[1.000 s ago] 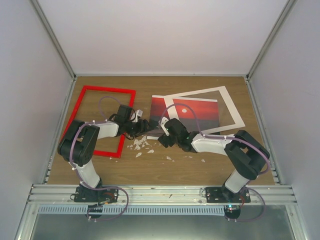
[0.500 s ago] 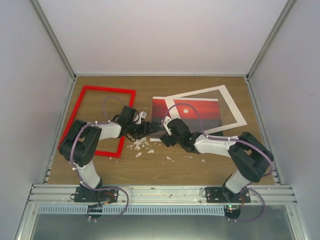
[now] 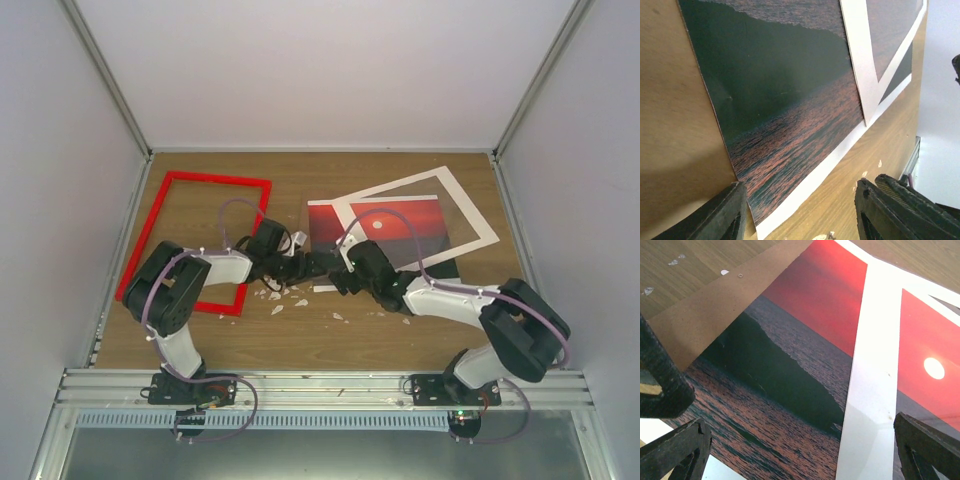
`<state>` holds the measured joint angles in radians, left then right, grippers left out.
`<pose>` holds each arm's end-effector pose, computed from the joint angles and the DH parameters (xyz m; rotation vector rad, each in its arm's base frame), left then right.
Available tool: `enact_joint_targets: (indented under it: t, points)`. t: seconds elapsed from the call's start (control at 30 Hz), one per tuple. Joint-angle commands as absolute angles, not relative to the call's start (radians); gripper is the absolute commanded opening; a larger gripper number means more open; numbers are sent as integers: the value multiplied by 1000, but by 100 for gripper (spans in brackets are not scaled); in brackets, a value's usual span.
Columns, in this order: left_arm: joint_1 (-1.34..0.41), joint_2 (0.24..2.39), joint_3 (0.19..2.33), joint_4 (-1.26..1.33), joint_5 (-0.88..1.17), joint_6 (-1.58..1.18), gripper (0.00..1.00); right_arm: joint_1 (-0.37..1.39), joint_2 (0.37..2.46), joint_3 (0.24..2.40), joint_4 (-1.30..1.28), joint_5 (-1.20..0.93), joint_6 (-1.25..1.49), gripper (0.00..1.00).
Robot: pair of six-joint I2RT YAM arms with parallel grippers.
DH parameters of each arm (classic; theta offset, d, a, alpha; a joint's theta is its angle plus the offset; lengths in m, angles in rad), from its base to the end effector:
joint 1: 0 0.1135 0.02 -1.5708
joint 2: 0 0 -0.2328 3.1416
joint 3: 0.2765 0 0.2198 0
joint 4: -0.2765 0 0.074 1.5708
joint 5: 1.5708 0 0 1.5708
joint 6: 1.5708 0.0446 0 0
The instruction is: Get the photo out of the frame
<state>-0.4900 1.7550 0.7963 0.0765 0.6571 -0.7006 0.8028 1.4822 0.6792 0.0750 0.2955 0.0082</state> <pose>0.2543 -0.1665 0.1194 0.0435 2.6620 -1.2773 0.2014 0.1899 0.1573 -0.7346 2.1398 0.0904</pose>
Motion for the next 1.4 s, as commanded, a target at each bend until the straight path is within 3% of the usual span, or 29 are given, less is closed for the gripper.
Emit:
enact_joint_targets:
  t: [0.0, 0.33, 1.07, 1.37]
  points:
    - [-537, 1726, 758, 139, 670, -744, 60, 795, 1417, 641, 95, 331, 63, 100]
    - [-555, 1574, 615, 198, 574, -850, 62, 790, 1367, 610, 99, 352, 84, 100]
    - [-551, 1771, 643, 365, 678, -915, 62, 785, 1343, 604, 100, 348, 88, 100]
    - [-551, 1737, 626, 443, 691, -933, 54, 785, 1348, 607, 98, 346, 89, 100]
